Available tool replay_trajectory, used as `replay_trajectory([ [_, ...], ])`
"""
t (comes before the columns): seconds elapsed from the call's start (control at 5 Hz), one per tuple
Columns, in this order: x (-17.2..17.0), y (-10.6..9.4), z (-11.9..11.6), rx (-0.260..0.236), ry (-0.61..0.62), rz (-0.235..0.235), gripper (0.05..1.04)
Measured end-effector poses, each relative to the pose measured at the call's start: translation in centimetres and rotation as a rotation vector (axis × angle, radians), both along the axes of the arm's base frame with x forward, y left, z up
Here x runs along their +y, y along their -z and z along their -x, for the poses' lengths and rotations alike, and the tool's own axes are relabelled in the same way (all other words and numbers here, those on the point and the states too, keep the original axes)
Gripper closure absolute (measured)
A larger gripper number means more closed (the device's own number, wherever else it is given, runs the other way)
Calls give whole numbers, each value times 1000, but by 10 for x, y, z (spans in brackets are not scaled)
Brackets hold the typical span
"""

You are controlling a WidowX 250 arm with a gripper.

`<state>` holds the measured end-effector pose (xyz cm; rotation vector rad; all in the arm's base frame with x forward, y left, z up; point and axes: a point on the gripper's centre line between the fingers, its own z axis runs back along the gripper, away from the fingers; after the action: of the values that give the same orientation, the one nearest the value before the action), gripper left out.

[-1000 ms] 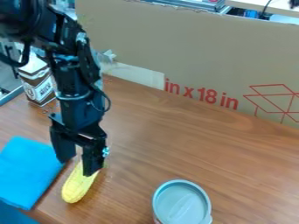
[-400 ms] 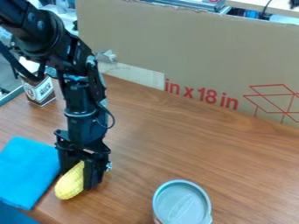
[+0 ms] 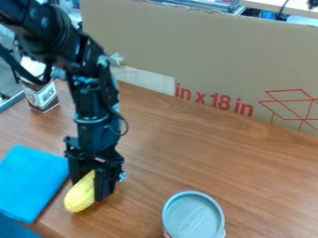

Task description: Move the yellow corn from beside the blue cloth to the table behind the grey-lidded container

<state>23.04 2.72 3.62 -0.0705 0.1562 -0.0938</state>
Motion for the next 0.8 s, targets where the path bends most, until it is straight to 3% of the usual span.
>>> replay_trajectory([
  [0.2,-9,-24,-15,0,20,-98,403],
  [0.4,-28,-31,-52,-50,117,-153,403],
  [0.6,-37,-12,-93,-147,195,-136,403],
  [0.8,-43,-2,-117,-138,234,-106,403],
])
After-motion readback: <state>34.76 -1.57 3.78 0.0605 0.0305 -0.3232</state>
